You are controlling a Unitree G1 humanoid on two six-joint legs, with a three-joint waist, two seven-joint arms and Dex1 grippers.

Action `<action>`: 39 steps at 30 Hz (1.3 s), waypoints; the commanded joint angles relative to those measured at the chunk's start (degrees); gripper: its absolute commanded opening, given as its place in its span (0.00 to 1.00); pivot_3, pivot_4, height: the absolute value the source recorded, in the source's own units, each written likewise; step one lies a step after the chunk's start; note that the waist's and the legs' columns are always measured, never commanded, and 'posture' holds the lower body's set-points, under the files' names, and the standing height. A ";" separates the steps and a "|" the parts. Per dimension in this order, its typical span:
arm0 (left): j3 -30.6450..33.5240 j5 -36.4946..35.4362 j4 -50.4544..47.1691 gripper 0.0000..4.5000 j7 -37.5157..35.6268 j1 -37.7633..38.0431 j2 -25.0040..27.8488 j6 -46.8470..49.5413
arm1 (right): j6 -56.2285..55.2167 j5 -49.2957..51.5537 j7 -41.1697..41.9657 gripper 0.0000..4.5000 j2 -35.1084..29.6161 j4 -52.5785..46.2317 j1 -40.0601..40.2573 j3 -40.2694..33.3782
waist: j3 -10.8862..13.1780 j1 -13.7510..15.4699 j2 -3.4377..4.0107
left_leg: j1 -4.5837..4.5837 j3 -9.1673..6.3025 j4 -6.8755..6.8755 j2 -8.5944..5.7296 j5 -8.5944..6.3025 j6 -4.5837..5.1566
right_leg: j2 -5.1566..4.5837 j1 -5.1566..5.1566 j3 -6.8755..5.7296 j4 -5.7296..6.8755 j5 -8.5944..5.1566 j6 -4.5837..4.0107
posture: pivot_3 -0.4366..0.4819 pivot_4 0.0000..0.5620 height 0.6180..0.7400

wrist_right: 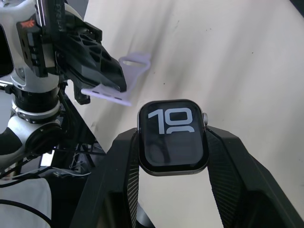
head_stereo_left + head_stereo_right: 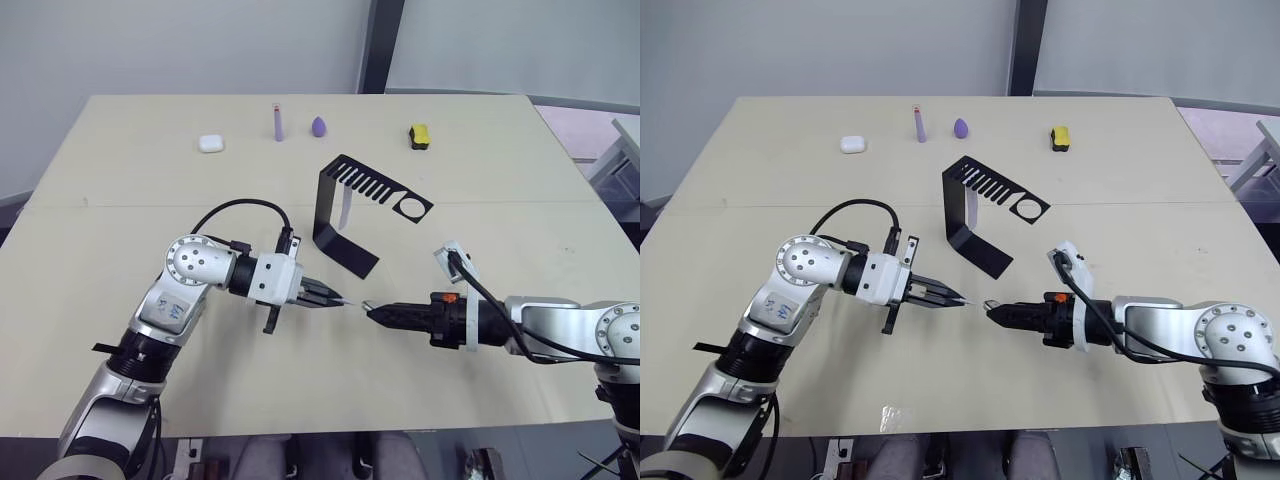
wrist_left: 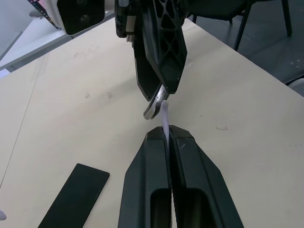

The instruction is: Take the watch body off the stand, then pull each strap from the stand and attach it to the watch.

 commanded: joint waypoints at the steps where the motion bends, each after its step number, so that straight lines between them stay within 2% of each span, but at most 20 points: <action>1: -0.11 -0.56 -1.25 0.00 0.11 -0.16 -0.33 0.24 | -1.83 1.69 0.08 0.34 -1.45 -0.56 -0.75 0.37 | 0.00 0.03 0.00 | 0.00 0.00 0.00 0.00 0.00 0.00 | 0.00 0.00 0.00 0.00 0.00 0.01 | 0.48 0.27 1.00; 39: -0.95 0.22 -0.15 0.00 0.65 -1.44 -2.60 1.34 | -5.05 1.69 2.65 0.34 -3.34 -3.37 0.37 1.07 | 0.00 0.08 0.00 | -0.01 -0.01 0.00 0.01 0.01 0.03 | -0.02 0.01 0.02 -0.09 0.02 0.03 | 0.48 0.27 1.00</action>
